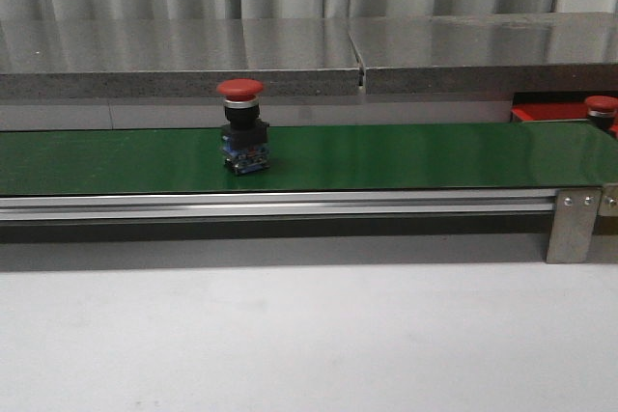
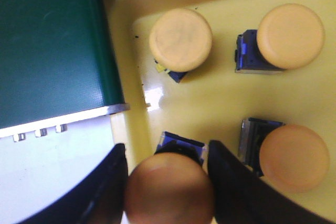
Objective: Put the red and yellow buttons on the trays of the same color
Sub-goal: 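Carry the yellow button into the yellow tray and open the right gripper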
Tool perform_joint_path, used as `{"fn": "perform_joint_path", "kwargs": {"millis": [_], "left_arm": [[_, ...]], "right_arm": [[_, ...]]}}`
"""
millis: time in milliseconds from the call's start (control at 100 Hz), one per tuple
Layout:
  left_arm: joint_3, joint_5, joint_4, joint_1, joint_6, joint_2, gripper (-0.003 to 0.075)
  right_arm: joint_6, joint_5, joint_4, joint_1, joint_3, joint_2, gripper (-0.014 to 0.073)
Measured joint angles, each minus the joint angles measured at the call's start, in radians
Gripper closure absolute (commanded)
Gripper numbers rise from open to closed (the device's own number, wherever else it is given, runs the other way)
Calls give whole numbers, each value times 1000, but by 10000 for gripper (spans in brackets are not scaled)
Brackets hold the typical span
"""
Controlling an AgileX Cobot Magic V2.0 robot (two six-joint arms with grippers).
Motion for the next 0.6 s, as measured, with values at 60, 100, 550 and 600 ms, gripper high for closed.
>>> {"fn": "perform_joint_path", "kwargs": {"millis": [60, 100, 550, 600], "left_arm": [[0, 0, 0, 0, 0, 0, 739], [0, 0, 0, 0, 0, 0, 739], [0, 0, 0, 0, 0, 0, 739], [0, 0, 0, 0, 0, 0, 739]], "right_arm": [[0, -28, 0, 0, 13, 0, 401], [0, -41, 0, 0, 21, 0, 401], [0, -72, 0, 0, 26, 103, 401], [0, -72, 0, 0, 26, 115, 400]]}}
